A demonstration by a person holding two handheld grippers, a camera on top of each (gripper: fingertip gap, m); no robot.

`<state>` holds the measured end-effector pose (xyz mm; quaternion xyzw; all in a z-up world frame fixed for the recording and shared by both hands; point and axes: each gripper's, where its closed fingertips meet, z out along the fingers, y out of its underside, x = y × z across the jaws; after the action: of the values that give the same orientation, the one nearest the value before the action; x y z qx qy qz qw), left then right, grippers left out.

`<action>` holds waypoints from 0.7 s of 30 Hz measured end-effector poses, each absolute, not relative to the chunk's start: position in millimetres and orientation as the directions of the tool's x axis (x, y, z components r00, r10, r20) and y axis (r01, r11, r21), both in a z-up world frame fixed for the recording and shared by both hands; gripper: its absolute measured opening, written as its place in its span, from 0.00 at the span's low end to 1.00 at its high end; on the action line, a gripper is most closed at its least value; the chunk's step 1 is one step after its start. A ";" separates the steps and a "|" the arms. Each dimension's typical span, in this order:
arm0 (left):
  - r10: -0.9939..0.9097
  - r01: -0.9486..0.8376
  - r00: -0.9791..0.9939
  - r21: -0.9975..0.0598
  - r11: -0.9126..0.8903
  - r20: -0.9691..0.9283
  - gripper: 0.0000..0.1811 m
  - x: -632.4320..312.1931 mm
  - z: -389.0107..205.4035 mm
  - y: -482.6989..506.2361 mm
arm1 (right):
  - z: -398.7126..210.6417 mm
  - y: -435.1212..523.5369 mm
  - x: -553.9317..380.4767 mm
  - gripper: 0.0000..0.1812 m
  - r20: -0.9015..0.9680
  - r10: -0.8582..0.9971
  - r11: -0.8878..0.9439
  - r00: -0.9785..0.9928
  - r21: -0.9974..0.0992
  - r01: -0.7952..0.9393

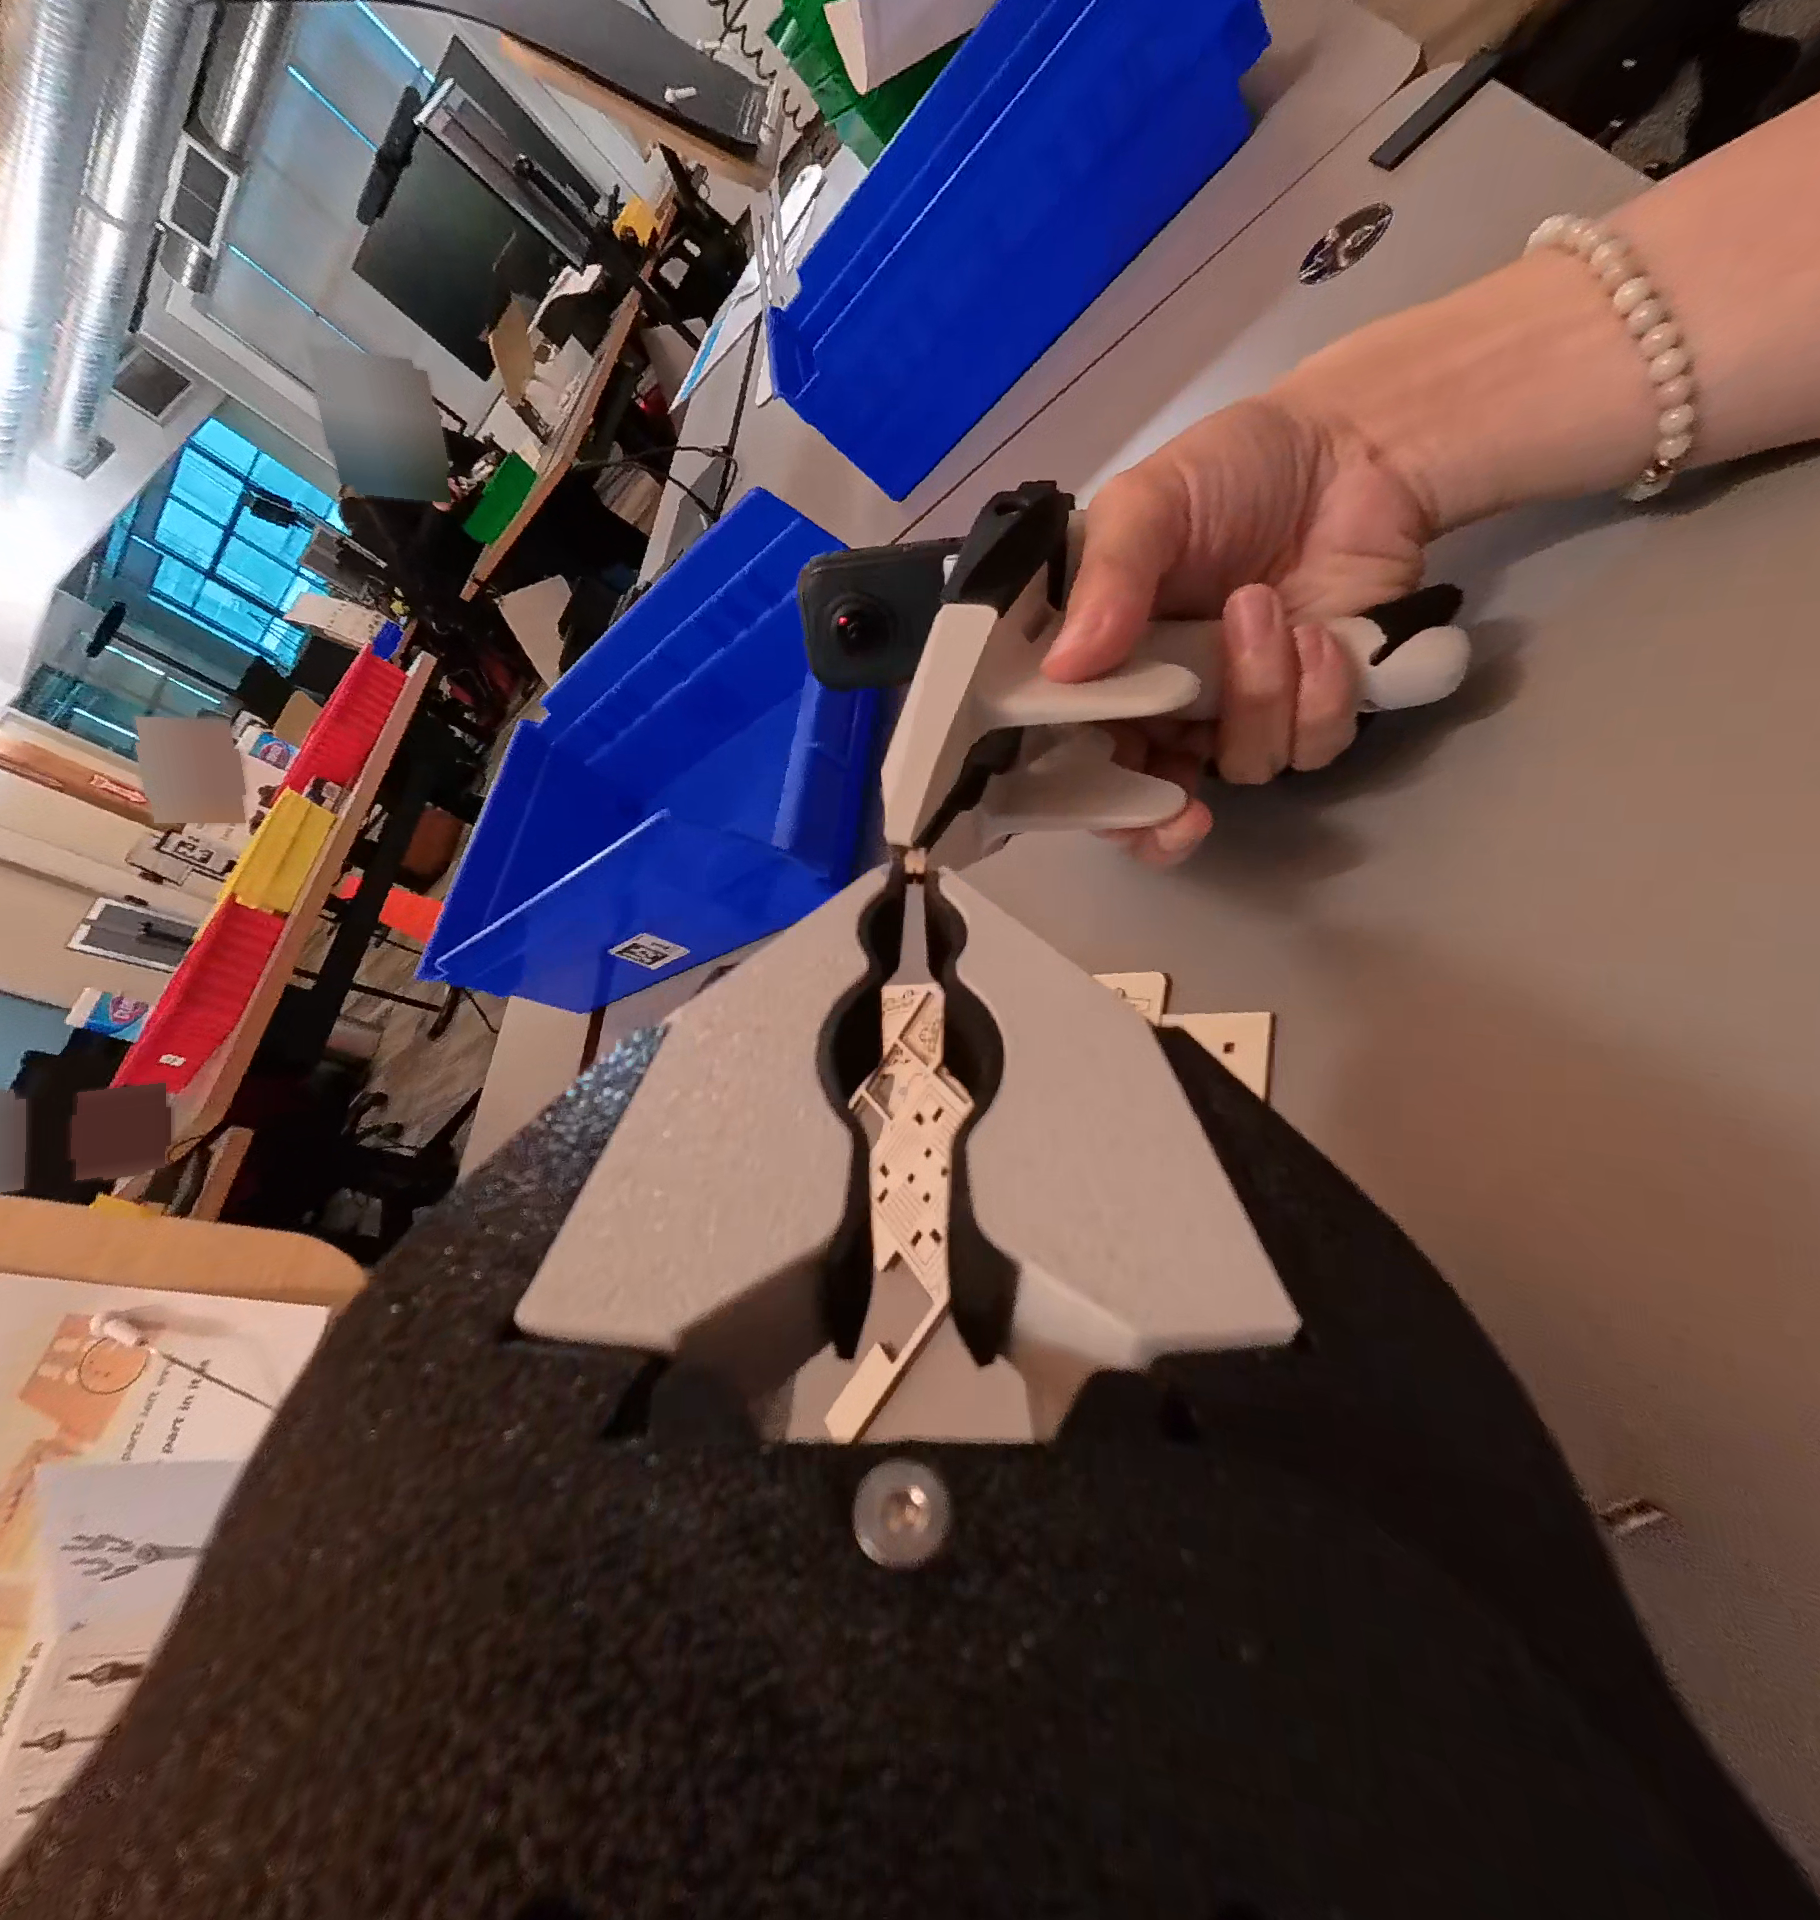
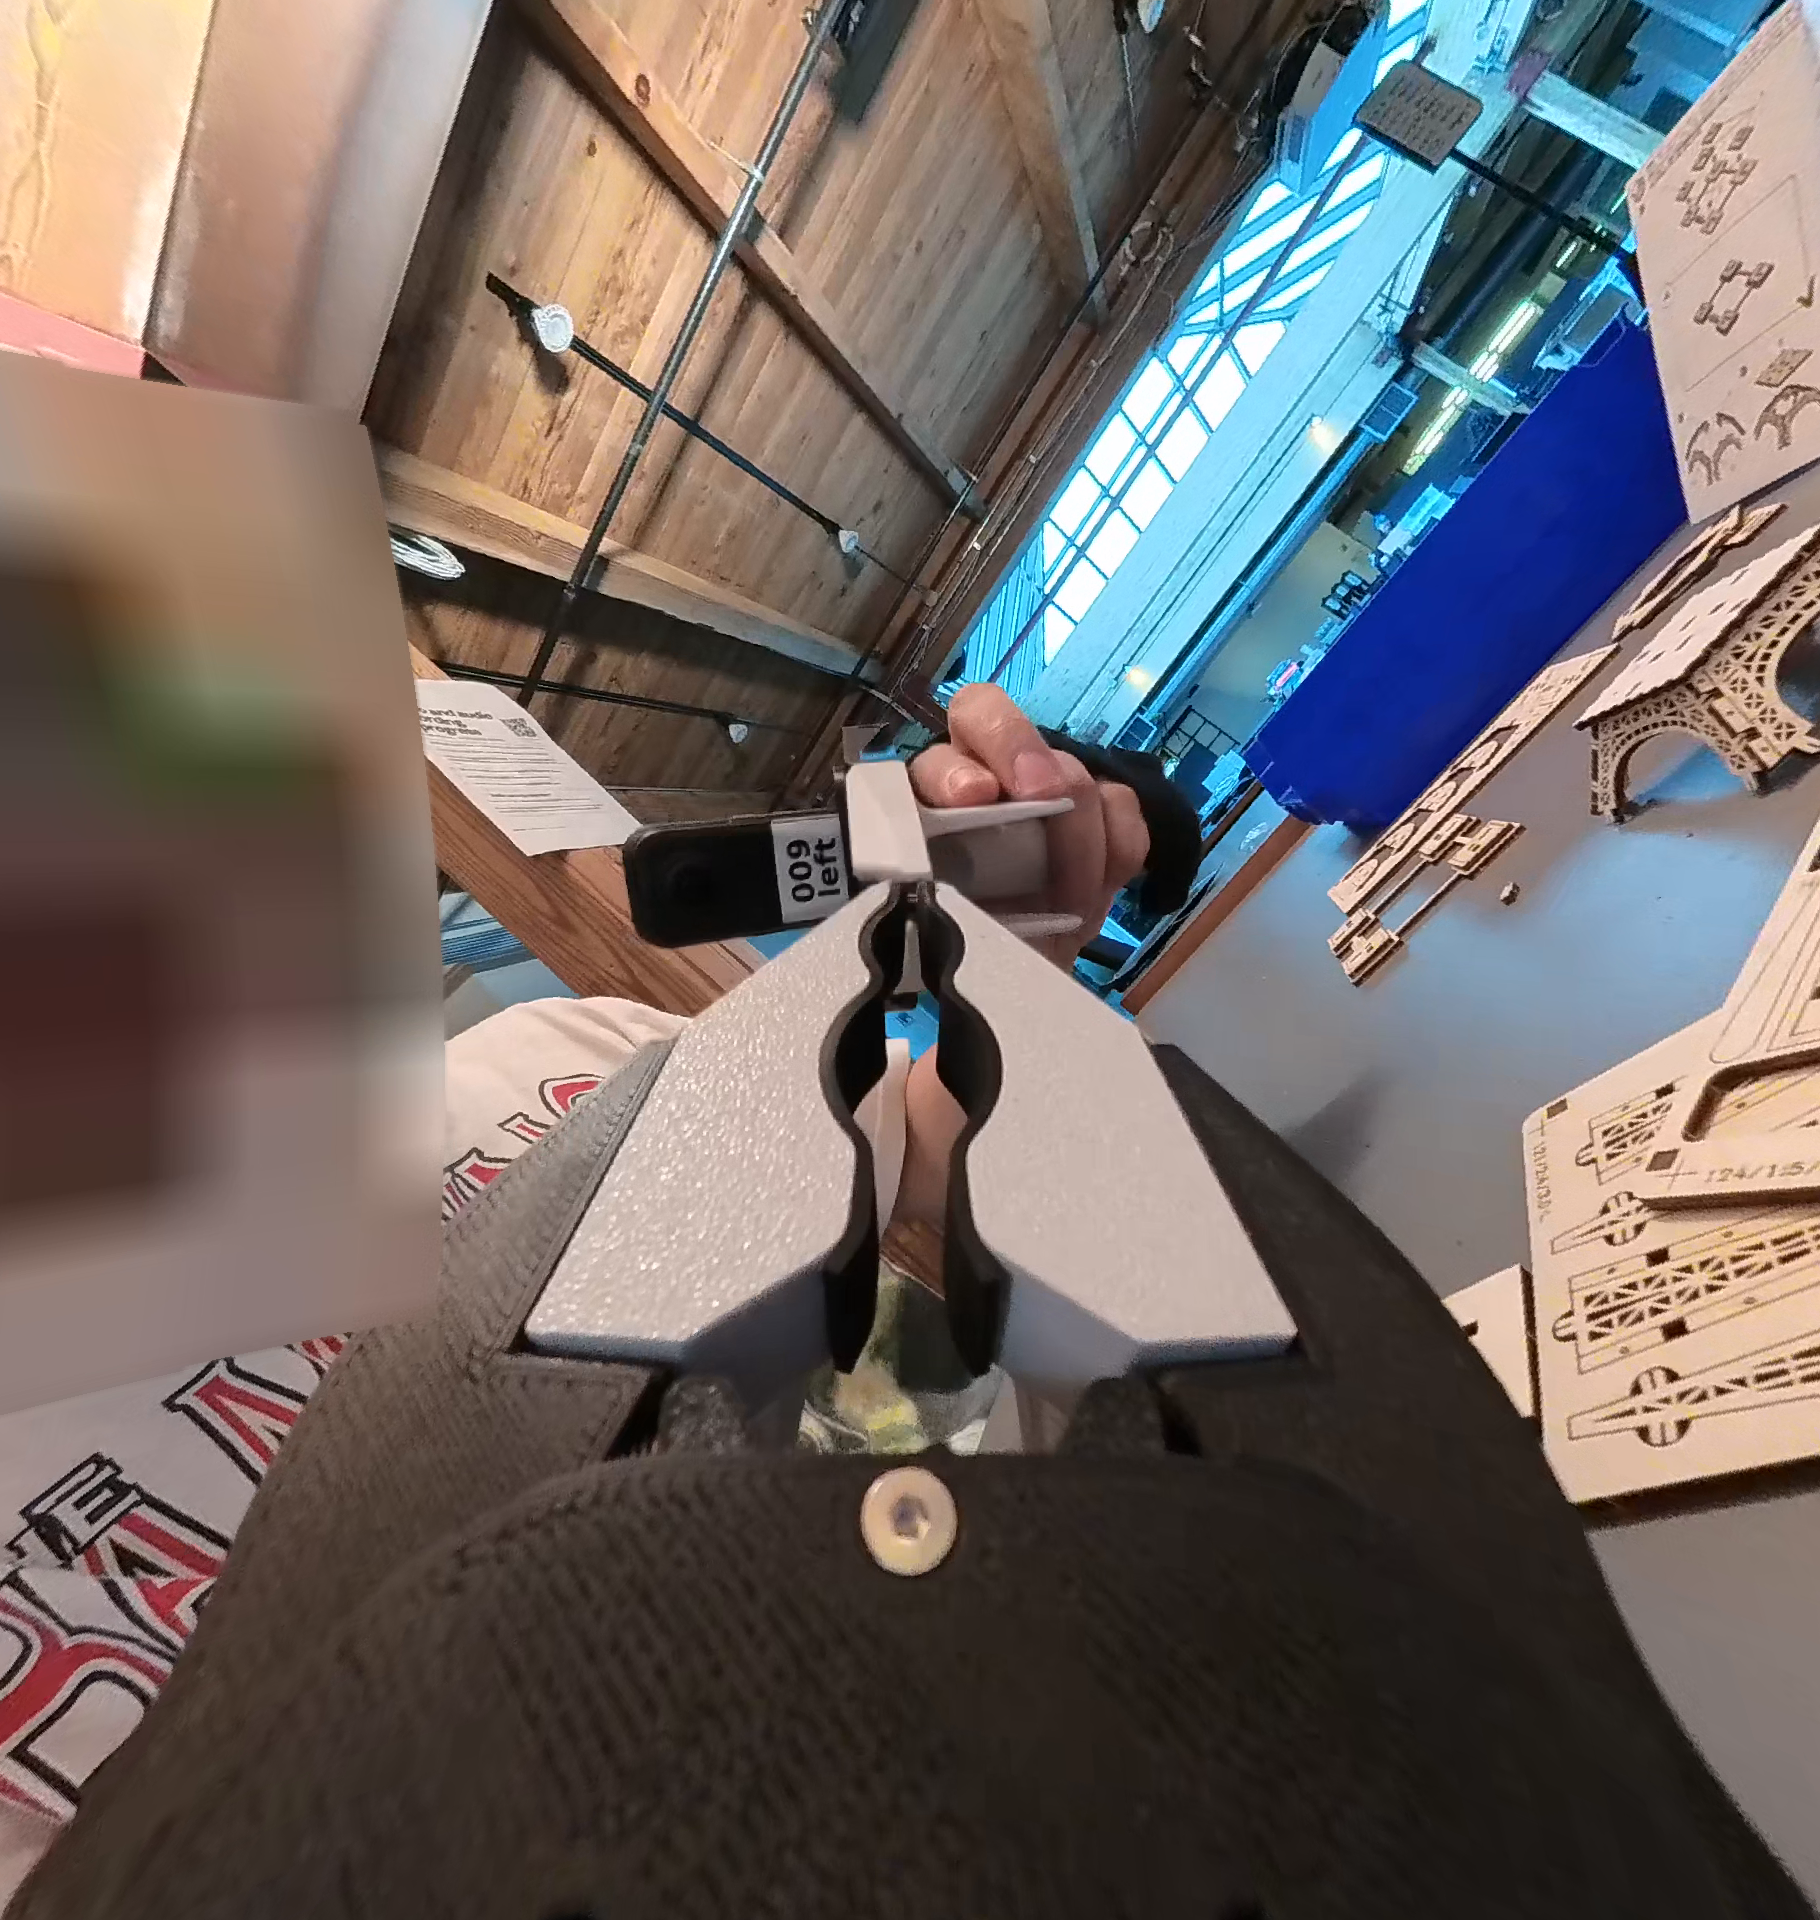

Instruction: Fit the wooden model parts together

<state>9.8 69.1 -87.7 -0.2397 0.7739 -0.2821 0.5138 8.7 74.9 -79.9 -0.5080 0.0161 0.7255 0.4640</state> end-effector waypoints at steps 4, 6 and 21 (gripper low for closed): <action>-0.677 -0.083 -0.387 -0.707 0.702 -0.626 0.00 7.8 -87.7 67.1 | -80.4 73.9 6.5 0.00 -0.752 0.658 -0.575 -0.053 -0.455 -0.680; -0.689 -0.105 -0.397 -0.716 0.691 -0.607 0.00 6.8 -89.4 67.8 | -80.9 73.0 5.3 0.00 -0.749 0.662 -0.571 -0.039 -0.470 -0.673; -0.632 -0.535 -0.769 -0.441 0.721 -0.099 0.00 -3.3 -183.7 75.2 | -166.1 55.9 6.1 0.15 0.024 0.597 -0.322 0.802 -0.908 0.267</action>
<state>-3.3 75.2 -183.7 -0.3173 0.9194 -0.1976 0.1222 6.1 55.9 -166.1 -0.7972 -0.2709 0.1601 0.5152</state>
